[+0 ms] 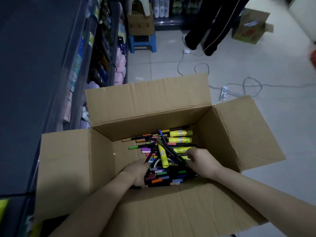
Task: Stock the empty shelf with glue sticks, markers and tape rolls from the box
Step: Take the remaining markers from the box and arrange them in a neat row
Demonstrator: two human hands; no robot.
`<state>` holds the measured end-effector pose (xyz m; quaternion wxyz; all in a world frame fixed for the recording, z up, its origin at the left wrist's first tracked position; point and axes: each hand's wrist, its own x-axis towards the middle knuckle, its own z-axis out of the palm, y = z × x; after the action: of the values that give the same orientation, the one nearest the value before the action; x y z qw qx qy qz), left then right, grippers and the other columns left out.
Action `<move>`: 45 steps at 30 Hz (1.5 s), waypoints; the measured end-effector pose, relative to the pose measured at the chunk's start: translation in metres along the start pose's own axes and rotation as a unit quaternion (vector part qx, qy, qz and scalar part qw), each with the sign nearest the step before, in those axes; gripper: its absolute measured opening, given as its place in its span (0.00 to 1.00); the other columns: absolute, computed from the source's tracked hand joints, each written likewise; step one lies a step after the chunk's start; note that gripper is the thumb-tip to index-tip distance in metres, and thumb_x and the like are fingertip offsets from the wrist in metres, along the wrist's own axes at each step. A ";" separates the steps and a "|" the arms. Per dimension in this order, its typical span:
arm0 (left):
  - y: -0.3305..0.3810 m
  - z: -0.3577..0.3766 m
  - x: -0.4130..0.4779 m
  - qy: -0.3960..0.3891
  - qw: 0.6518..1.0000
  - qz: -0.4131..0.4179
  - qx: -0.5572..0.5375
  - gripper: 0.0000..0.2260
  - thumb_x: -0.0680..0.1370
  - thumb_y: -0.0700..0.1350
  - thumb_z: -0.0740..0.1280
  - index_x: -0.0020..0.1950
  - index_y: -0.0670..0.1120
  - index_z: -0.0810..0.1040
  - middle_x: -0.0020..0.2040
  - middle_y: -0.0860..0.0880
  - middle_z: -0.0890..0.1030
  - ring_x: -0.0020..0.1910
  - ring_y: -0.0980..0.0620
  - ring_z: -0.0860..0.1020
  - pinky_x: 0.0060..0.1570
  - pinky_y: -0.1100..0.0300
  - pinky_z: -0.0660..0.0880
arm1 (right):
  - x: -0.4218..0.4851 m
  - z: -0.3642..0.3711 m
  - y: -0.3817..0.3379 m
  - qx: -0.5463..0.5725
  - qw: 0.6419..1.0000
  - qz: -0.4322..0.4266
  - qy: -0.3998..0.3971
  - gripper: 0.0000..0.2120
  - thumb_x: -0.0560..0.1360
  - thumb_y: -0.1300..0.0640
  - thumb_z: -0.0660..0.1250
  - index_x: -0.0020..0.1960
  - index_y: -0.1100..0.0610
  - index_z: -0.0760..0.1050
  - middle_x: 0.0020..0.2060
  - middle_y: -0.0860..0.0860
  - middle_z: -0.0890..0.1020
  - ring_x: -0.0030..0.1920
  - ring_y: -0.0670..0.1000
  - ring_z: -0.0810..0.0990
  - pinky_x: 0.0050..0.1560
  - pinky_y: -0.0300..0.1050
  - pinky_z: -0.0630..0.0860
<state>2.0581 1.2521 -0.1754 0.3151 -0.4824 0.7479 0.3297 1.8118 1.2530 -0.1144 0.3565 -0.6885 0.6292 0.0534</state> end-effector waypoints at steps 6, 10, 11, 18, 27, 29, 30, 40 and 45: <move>-0.006 0.009 -0.002 -0.023 0.997 -0.002 -0.070 0.17 0.75 0.44 0.68 0.62 0.44 0.71 0.56 0.43 0.78 0.53 0.44 0.77 0.47 0.57 0.72 | 0.018 0.010 -0.003 -0.023 0.998 0.011 -0.053 0.11 0.76 0.57 0.65 0.58 0.58 0.77 0.51 0.56 0.81 0.50 0.55 0.79 0.48 0.47 0.77; -0.014 0.004 -0.005 0.031 0.985 -0.002 -0.168 0.14 0.78 0.42 0.64 0.63 0.47 0.70 0.56 0.43 0.78 0.51 0.46 0.77 0.47 0.57 0.72 | 0.027 0.015 -0.004 -0.048 0.995 0.011 -0.087 0.08 0.76 0.58 0.64 0.54 0.58 0.77 0.49 0.55 0.80 0.48 0.55 0.78 0.45 0.47 0.76; -0.016 0.001 -0.005 0.049 0.982 -0.005 -0.182 0.12 0.79 0.44 0.63 0.62 0.46 0.70 0.55 0.43 0.78 0.50 0.47 0.77 0.46 0.56 0.72 | 0.029 0.016 -0.004 -0.054 0.994 0.009 -0.094 0.08 0.77 0.58 0.64 0.54 0.57 0.77 0.49 0.55 0.80 0.48 0.55 0.78 0.45 0.46 0.76; -0.021 -0.019 -0.018 0.181 0.939 -0.017 -0.293 0.07 0.80 0.50 0.62 0.44 0.50 0.67 0.39 0.49 0.74 0.36 0.50 0.73 0.36 0.54 0.69 | 0.044 0.020 -0.010 -0.057 0.994 -0.011 -0.093 0.13 0.74 0.55 0.69 0.57 0.57 0.77 0.51 0.54 0.81 0.49 0.54 0.80 0.47 0.49 0.79; -0.015 -0.031 -0.034 0.308 0.857 -0.072 -0.408 0.09 0.77 0.49 0.68 0.48 0.45 0.73 0.37 0.49 0.76 0.34 0.53 0.73 0.32 0.61 0.66 | 0.050 0.034 -0.027 -0.201 0.949 -0.114 -0.214 0.13 0.74 0.51 0.67 0.53 0.59 0.75 0.49 0.57 0.79 0.48 0.58 0.78 0.45 0.52 0.77; -0.014 -0.034 -0.036 0.327 0.833 -0.076 -0.441 0.08 0.77 0.47 0.67 0.44 0.46 0.72 0.35 0.50 0.74 0.33 0.54 0.71 0.31 0.61 0.65 | 0.051 0.035 -0.035 -0.225 0.937 -0.122 -0.236 0.13 0.75 0.52 0.67 0.54 0.60 0.75 0.50 0.58 0.79 0.49 0.59 0.78 0.40 0.48 0.73; -0.013 -0.035 -0.037 0.330 0.822 -0.079 -0.457 0.08 0.77 0.47 0.67 0.43 0.45 0.71 0.34 0.51 0.73 0.32 0.54 0.71 0.32 0.61 0.65 | 0.050 0.037 -0.038 -0.235 0.933 -0.122 -0.243 0.14 0.75 0.53 0.66 0.55 0.61 0.74 0.50 0.59 0.79 0.50 0.59 0.78 0.39 0.47 0.71; -0.010 -0.035 -0.051 0.294 0.726 -0.067 -0.618 0.07 0.78 0.44 0.66 0.43 0.44 0.69 0.31 0.50 0.70 0.29 0.54 0.70 0.34 0.60 0.71 | 0.051 0.042 -0.041 -0.232 0.917 -0.080 -0.315 0.17 0.75 0.49 0.64 0.52 0.64 0.78 0.44 0.58 0.79 0.44 0.57 0.77 0.38 0.46 0.67; -0.007 -0.039 -0.059 0.299 0.683 -0.060 -0.664 0.05 0.80 0.42 0.63 0.44 0.44 0.70 0.31 0.50 0.71 0.30 0.54 0.71 0.35 0.60 0.72 | 0.052 0.037 -0.041 -0.235 0.907 -0.089 -0.338 0.15 0.75 0.55 0.65 0.56 0.64 0.76 0.45 0.57 0.77 0.44 0.56 0.75 0.33 0.45 0.66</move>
<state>2.0783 1.2490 -0.1079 -0.3088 -0.6817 0.3572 0.5589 1.8732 1.2288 -0.1522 0.3786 -0.7464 0.3761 0.3975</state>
